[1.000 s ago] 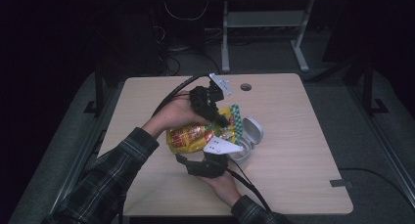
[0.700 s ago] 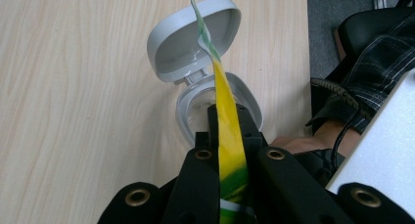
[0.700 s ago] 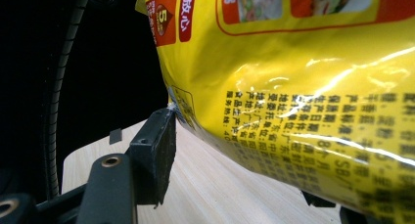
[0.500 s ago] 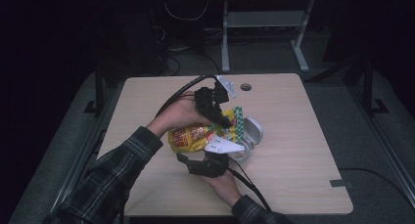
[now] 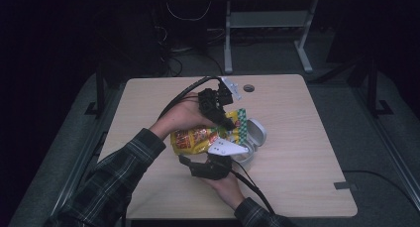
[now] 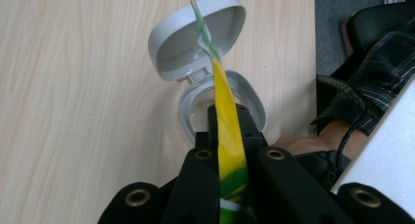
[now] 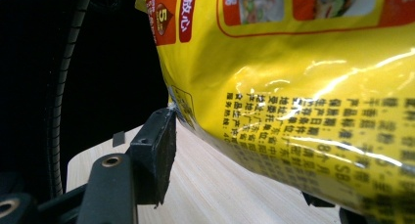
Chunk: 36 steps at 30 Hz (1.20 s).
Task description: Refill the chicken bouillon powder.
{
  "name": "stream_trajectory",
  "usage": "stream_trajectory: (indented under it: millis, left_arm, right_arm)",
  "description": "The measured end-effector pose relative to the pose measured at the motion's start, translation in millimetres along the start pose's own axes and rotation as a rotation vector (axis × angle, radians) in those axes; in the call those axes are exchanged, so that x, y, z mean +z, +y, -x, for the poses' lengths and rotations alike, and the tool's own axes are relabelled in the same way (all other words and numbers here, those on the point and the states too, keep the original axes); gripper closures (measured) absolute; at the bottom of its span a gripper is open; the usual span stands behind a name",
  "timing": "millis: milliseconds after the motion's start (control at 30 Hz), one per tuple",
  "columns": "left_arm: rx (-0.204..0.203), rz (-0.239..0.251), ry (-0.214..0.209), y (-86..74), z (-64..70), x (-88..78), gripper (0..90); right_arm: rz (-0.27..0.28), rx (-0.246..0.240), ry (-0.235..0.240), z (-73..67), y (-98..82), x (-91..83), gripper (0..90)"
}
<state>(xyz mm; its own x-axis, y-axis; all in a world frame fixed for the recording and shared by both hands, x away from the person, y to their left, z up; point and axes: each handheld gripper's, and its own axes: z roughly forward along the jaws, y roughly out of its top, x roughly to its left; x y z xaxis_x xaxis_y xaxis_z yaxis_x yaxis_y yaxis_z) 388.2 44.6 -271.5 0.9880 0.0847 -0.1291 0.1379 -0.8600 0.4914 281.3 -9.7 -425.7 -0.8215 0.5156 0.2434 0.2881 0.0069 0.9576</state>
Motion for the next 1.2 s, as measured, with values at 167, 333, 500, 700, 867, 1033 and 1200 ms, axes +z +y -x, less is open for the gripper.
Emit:
stream_trajectory:
  millis: [167, 333, 500, 700, 867, 1033, 1200]
  left_arm:
    - [-0.001, -0.006, 0.006, 2.3, 0.1, 1.4, 90.0]
    - [0.0, -0.018, 0.013, 4.5, -0.1, 2.4, 90.0]
    - [-0.003, -0.02, 0.014, 6.4, 0.2, 3.4, 90.0]
    - [-0.003, -0.03, 0.016, 8.0, 0.5, 5.6, 90.0]
    - [0.0, -0.033, 0.014, 9.6, 0.7, 7.0, 90.0]
    - [0.0, -0.03, 0.01, 10.1, 0.3, 7.8, 90.0]
    - [0.0, -0.032, 0.008, 10.3, 0.2, 7.9, 90.0]
  right_arm:
    - [0.004, 0.006, 0.007, 1.3, 0.3, -0.6, 38.7]
    - [0.01, 0.019, 0.016, 2.5, 0.5, -1.6, 38.7]
    - [0.018, 0.024, 0.025, 3.8, 1.0, -2.4, 38.8]
    - [0.024, 0.027, 0.029, 3.9, 1.1, -2.9, 38.9]
    - [0.027, 0.029, 0.028, 3.7, 1.8, -3.6, 39.2]
    - [0.029, 0.026, 0.027, 4.1, 2.0, -4.0, 39.2]
    - [0.03, 0.021, 0.027, 3.8, 2.1, -4.0, 39.3]
